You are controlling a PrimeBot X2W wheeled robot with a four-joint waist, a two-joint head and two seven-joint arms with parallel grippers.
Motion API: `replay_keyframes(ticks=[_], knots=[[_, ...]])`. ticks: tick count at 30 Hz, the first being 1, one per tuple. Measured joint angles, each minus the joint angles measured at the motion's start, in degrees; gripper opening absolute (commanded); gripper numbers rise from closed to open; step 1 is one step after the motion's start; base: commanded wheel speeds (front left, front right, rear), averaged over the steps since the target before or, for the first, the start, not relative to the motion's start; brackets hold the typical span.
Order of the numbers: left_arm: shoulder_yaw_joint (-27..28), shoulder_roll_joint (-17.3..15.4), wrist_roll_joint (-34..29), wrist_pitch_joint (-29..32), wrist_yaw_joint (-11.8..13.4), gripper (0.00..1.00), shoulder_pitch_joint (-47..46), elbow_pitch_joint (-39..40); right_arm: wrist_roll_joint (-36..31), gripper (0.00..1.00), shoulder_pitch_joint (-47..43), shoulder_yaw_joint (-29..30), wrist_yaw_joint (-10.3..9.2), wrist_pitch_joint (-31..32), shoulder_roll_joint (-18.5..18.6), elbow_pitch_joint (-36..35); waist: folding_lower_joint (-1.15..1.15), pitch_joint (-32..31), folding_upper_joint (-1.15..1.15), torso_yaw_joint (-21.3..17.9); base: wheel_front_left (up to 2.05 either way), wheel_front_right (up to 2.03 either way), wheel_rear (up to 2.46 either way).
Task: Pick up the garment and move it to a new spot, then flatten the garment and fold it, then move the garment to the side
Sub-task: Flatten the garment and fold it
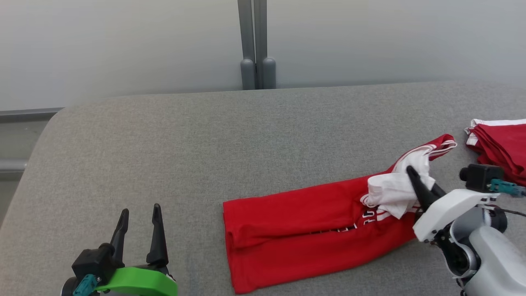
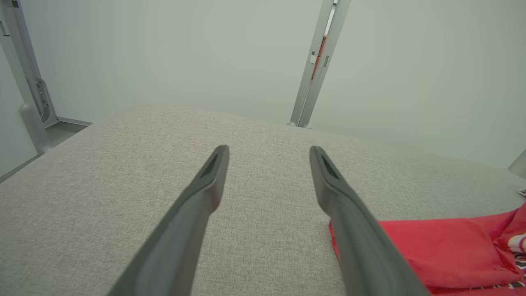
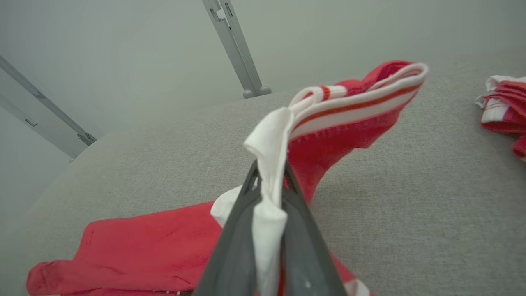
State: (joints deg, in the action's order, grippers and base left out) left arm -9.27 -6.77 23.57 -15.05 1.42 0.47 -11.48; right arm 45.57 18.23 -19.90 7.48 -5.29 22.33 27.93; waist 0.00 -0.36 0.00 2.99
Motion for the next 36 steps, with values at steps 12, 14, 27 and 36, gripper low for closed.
replay_keyframes(ticks=[12,14,27,36], knots=[[-1.2,0.2,0.0,0.1,-0.9,1.0,-0.6,-1.7,-7.8,0.0,-4.8,-2.0,0.0,10.1,-11.5,-11.9,0.0,0.0,0.0,5.4,0.0,0.0,0.0],[-1.6,0.2,-0.1,0.1,-1.1,1.0,-1.2,-2.2,-8.1,0.0,-5.1,-2.3,0.0,10.8,-13.4,-11.3,0.0,0.1,0.0,6.7,0.0,0.0,0.0],[-2.5,0.2,-0.2,0.3,-1.7,1.0,-2.7,-4.2,-10.1,0.0,-4.7,-3.5,0.0,11.6,-18.3,-3.4,0.0,1.0,0.0,14.1,0.0,0.0,0.0],[-2.6,0.3,-0.2,0.3,-1.6,1.0,-3.3,-4.9,-8.2,1.0,-3.3,-7.4,0.0,10.3,-19.3,0.0,0.0,1.2,0.0,13.7,0.0,0.0,0.0]])
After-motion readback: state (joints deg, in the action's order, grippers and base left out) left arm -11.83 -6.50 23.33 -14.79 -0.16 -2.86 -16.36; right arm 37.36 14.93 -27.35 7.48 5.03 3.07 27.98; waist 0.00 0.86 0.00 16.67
